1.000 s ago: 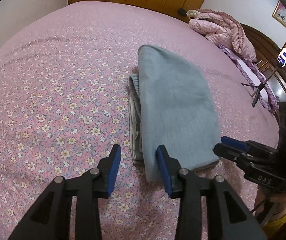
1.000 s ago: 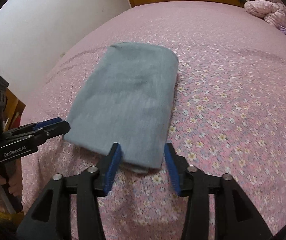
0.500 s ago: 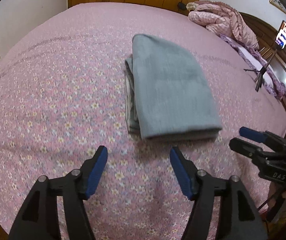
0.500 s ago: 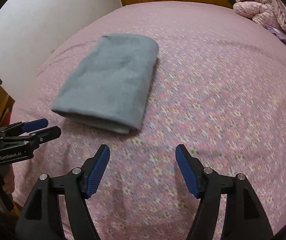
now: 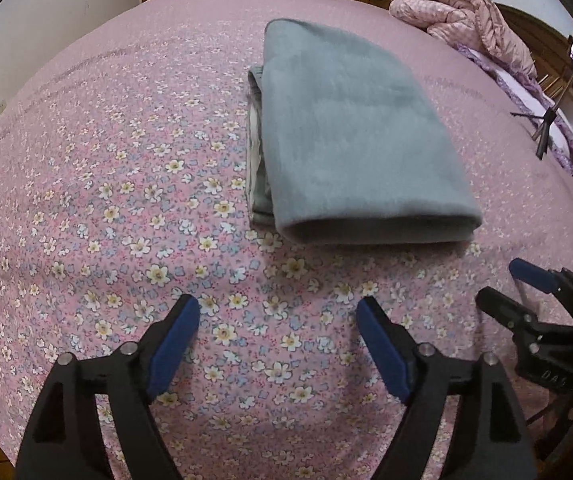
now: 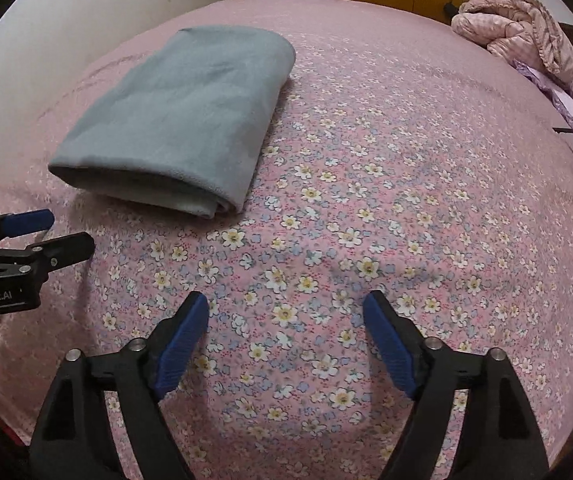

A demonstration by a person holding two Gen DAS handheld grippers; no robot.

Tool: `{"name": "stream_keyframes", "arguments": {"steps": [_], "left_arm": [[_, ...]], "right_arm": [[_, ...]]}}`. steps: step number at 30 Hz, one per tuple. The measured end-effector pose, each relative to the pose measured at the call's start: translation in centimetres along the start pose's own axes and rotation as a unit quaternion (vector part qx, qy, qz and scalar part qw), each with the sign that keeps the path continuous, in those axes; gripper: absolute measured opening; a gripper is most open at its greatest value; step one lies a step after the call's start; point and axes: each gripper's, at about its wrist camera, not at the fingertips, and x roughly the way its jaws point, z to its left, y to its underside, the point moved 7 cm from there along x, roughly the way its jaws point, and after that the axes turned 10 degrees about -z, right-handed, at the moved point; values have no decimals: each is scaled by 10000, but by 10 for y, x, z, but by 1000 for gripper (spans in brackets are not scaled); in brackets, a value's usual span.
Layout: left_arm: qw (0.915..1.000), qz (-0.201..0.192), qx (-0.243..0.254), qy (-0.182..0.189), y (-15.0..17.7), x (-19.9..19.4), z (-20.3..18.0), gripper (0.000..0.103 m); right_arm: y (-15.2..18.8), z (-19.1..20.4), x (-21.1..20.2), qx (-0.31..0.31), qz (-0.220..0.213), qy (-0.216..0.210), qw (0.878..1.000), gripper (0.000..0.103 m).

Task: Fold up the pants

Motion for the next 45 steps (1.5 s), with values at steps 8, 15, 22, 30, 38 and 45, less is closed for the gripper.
{"name": "stream_keyframes", "arguments": {"steps": [8, 15, 22, 30, 38, 45], "left_arm": [[10000, 35, -42, -13, 1, 9, -5, 94], [10000, 40, 50, -69, 1, 11, -5, 98], [9999, 45, 82, -106, 2, 11, -5, 99], [9998, 69, 88, -144, 4, 13, -6, 101], [9998, 65, 88, -142, 4, 13, -6, 101], [9998, 66, 92, -143, 4, 14, -6, 102]], "right_arm": [[-2, 1, 5, 93, -39, -5, 9999, 89], [-2, 1, 6, 105, -54, -7, 9999, 91], [-1, 2, 7, 108, -55, -4, 9999, 91], [0, 4, 6, 115, -57, 8, 9999, 93], [0, 4, 6, 119, -56, 15, 9999, 94], [0, 4, 6, 122, -57, 18, 9999, 94]]}}
